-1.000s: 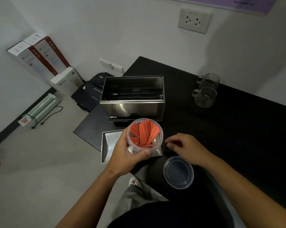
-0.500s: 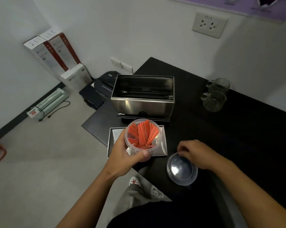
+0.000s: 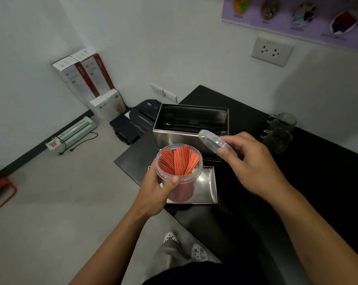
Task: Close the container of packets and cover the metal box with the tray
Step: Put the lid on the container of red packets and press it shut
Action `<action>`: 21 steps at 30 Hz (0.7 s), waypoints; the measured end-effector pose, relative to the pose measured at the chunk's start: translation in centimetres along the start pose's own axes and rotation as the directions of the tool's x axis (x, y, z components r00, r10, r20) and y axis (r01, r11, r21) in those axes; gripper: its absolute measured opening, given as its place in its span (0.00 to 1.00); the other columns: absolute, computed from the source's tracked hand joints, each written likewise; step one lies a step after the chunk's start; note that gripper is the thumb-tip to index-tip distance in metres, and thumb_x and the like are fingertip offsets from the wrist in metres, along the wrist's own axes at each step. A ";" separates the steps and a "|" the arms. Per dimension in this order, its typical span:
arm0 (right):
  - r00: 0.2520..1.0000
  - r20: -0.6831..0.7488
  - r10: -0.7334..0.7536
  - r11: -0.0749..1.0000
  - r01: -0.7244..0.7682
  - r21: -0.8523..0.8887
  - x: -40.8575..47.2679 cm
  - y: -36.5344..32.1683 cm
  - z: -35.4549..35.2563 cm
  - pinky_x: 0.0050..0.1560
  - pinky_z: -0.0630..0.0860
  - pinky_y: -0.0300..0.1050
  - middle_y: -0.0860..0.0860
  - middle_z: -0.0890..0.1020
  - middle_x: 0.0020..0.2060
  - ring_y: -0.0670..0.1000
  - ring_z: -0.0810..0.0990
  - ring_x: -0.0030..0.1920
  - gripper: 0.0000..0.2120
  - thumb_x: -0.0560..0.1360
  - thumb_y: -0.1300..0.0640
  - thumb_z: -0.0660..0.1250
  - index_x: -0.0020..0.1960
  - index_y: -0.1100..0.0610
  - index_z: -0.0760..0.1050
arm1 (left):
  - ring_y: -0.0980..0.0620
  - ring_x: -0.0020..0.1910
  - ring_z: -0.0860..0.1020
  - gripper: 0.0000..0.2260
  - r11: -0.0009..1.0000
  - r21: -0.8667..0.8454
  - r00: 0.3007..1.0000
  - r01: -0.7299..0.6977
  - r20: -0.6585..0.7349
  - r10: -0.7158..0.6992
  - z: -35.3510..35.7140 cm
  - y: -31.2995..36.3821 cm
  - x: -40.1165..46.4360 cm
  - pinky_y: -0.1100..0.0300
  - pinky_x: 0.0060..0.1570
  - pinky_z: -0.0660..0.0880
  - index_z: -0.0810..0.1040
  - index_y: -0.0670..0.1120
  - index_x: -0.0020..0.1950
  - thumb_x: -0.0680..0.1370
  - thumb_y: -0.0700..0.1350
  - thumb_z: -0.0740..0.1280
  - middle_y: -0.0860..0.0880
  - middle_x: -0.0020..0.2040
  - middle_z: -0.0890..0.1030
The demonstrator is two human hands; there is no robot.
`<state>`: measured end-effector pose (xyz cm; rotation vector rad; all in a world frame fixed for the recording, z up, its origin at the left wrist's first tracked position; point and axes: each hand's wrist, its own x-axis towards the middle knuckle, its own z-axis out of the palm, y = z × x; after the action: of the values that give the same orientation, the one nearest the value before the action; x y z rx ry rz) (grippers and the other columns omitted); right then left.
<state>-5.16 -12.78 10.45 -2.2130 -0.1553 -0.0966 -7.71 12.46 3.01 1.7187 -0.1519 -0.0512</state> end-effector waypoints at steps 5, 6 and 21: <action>0.991 -0.022 -0.130 0.986 0.132 0.099 -0.7 -2.1 2.9 0.55 0.75 0.33 0.44 0.79 0.56 0.42 0.79 0.57 0.12 0.80 0.52 0.70 0.62 0.52 0.82 | 0.48 0.64 0.82 0.38 0.999 -0.018 0.999 -0.037 -0.010 0.037 0.0 0.9 1.0 0.61 0.63 0.77 0.74 0.45 0.73 0.75 0.73 0.67 0.53 0.63 0.84; 0.989 -0.019 -0.146 0.982 0.147 0.118 -0.9 -2.3 3.4 0.58 0.75 0.34 0.44 0.78 0.57 0.42 0.78 0.59 0.12 0.80 0.52 0.70 0.62 0.53 0.82 | 0.47 0.64 0.82 0.36 0.999 -0.020 0.999 -0.046 -0.020 0.045 0.0 1.1 1.2 0.60 0.63 0.77 0.74 0.47 0.73 0.76 0.72 0.67 0.52 0.63 0.84; 0.977 -0.005 -0.211 0.911 0.199 0.362 -1.1 -2.9 5.7 0.62 0.78 0.52 0.46 0.80 0.60 0.49 0.79 0.64 0.12 0.75 0.44 0.72 0.51 0.51 0.85 | 0.38 0.64 0.82 0.31 0.994 -0.071 0.996 -0.085 -0.031 0.083 -0.5 1.8 1.9 0.40 0.66 0.77 0.77 0.48 0.73 0.83 0.69 0.54 0.41 0.64 0.83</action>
<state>-6.63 -6.56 9.14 -1.8249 -0.3942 -0.1350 -5.94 12.47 4.97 1.6383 -0.1996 0.0294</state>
